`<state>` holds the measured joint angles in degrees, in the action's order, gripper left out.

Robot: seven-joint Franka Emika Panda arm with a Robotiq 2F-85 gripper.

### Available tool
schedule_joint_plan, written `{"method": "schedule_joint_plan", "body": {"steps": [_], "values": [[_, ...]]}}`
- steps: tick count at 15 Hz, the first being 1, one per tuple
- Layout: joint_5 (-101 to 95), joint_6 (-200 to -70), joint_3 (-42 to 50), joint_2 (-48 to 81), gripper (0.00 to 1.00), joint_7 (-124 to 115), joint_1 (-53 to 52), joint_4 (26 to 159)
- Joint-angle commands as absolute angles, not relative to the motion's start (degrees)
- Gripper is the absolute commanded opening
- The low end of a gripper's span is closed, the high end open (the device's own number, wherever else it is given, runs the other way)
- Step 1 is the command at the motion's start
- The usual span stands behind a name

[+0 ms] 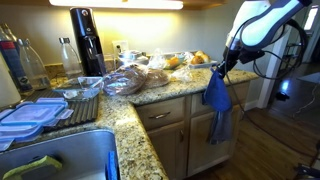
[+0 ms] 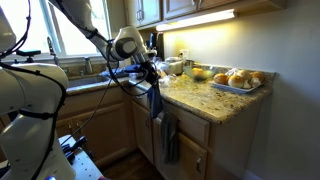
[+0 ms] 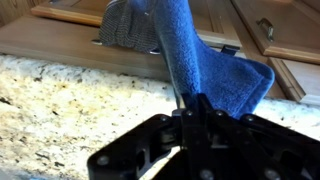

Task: Place the left blue cloth onto the kitchen counter

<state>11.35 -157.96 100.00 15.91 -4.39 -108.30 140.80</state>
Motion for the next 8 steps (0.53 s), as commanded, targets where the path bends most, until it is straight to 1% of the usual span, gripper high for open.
{"method": "schedule_joint_plan", "body": {"steps": [1, 4, 8], "values": [[13.2, -153.7, 107.5, 15.6, 0.08, -1.3, -113.2, 137.5], [12.8, -153.6, 109.9, 15.8, 0.08, 0.3, -113.3, 135.1], [10.9, -155.3, 109.5, 14.1, 0.08, 2.2, -110.5, 133.0]]}}
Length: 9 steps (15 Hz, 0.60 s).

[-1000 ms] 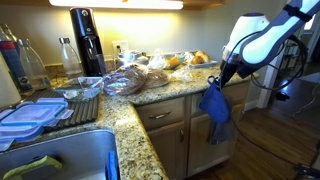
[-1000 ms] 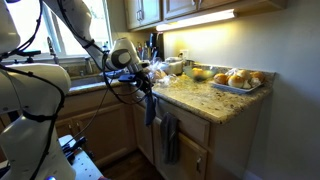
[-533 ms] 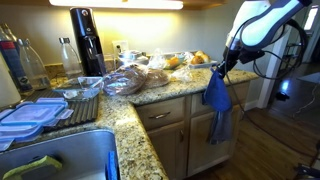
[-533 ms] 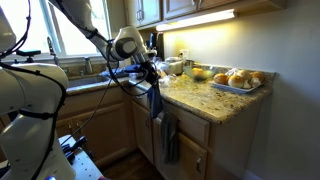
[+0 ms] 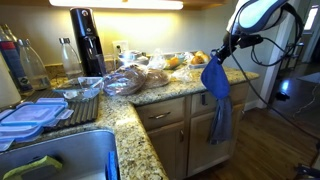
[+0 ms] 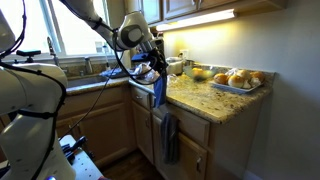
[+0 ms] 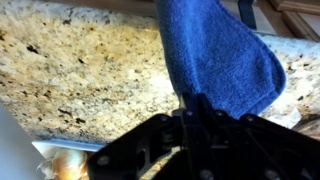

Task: Place the left blue cloth onto the kitchen counter

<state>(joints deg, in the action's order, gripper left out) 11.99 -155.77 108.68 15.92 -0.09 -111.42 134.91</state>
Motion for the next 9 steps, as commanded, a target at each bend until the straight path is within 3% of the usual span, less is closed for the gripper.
{"method": "schedule_joint_plan", "body": {"steps": [1, 9], "values": [[10.4, -155.9, 109.1, 13.4, 0.08, 2.8, -109.7, 132.7], [9.4, -157.8, 96.8, 10.5, 0.08, 5.7, -93.0, 129.6]]}}
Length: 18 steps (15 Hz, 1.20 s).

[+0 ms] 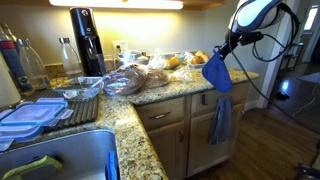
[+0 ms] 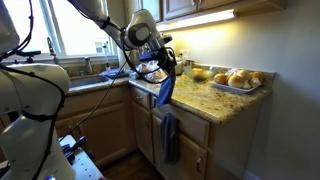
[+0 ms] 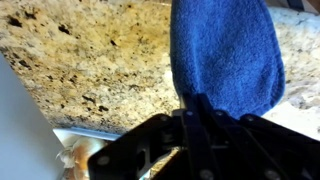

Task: Place the left blue cloth onto the kitchen counter

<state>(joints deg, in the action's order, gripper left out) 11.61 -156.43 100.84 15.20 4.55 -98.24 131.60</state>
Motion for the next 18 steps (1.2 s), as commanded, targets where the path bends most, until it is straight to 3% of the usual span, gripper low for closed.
{"method": "schedule_joint_plan", "body": {"steps": [1, 7, 11, 15, 16, 18], "values": [[9.1, -157.6, 94.7, 10.2, 0.08, 5.8, -90.7, 129.1], [10.4, -157.6, 81.0, 9.7, 0.06, 8.1, -77.1, 126.0], [3.6, -158.0, 63.2, 8.8, 0.07, 5.1, -59.6, 123.3], [20.8, -156.8, 54.8, 16.3, 0.08, 17.5, -51.1, 119.0], [22.7, -156.1, 53.4, 17.1, 0.33, 18.9, -49.7, 117.9], [24.0, -155.6, 51.8, 18.4, 0.40, 19.9, -48.0, 116.3]]}}
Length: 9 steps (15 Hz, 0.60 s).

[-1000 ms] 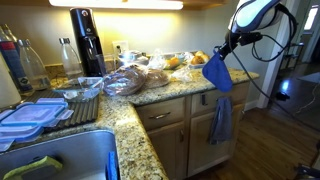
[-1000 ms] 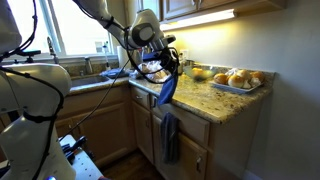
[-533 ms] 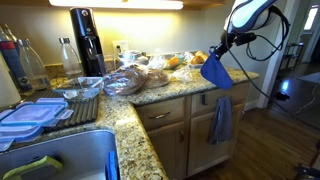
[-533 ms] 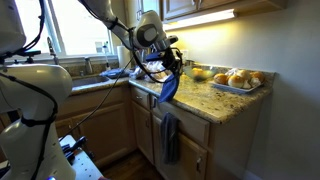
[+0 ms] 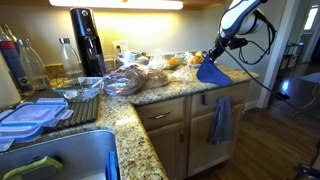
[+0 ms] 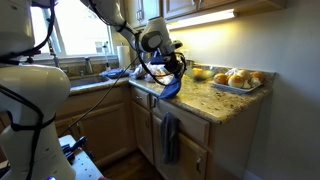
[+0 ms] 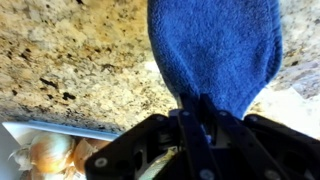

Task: Place the left blue cloth onto the kitchen counter

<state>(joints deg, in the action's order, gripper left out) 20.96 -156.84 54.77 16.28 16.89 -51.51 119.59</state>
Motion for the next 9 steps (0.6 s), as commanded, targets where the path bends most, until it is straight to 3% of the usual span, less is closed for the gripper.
{"method": "schedule_joint_plan", "body": {"steps": [1, 9], "values": [[13.4, -157.0, 42.2, 14.9, 0.46, 12.6, -39.0, 116.4], [-2.7, -153.1, 15.1, 10.0, 0.98, 3.2, -15.1, 114.8]]}}
